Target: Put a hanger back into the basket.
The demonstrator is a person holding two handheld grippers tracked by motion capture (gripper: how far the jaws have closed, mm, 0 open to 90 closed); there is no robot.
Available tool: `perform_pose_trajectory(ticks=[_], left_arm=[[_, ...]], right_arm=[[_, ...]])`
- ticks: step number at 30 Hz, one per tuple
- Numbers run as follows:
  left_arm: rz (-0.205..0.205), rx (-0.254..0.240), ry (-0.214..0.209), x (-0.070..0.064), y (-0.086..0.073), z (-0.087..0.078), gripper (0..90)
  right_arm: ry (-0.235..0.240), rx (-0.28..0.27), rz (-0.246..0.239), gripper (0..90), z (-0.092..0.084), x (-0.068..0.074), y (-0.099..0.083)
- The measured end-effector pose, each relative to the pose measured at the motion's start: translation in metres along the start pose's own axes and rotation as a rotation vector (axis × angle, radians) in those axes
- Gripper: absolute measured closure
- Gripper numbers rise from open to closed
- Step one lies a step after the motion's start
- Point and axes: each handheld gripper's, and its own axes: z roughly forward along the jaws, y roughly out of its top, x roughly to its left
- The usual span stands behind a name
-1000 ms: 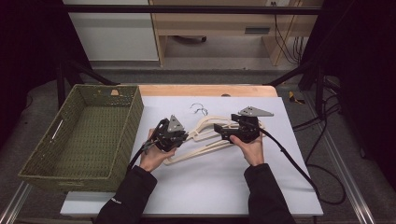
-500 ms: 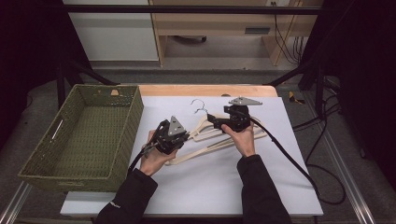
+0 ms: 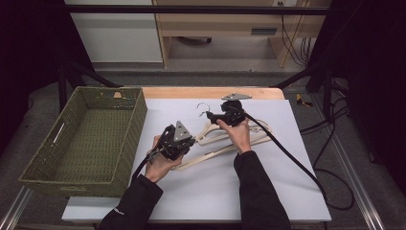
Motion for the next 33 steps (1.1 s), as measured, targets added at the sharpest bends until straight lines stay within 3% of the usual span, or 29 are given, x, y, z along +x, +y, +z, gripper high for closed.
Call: perform_pose_trajectory(ticks=[5, 12, 17, 22, 27, 33], left_arm=[[0.007, 0.005, 0.004, -0.002, 0.000, -0.001, 79.4], [0.002, -0.001, -0.006, -0.004, 0.000, 0.000, 79.5], [0.006, 0.008, -0.009, -0.006, -0.001, 0.002, 79.5], [0.013, 0.015, -0.007, -0.007, -0.002, 0.003, 79.4], [0.007, 0.011, -0.011, -0.008, -0.002, 0.003, 79.4], [-0.010, 0.050, -0.048, -0.008, -0.006, 0.009, 78.7]], right_arm=[[-0.033, 0.041, 0.008, 39.2, 0.014, -0.004, -0.004], [-0.024, 0.092, 0.004, 52.1, 0.030, -0.005, -0.009], [-0.023, 0.129, 0.003, 67.5, 0.036, -0.005, -0.012], [0.026, 0.153, 0.030, 81.9, 0.038, -0.005, -0.012], [0.031, 0.169, 0.039, 83.9, 0.034, -0.005, -0.009], [0.027, 0.150, 0.060, 88.8, 0.027, -0.004, -0.005]])
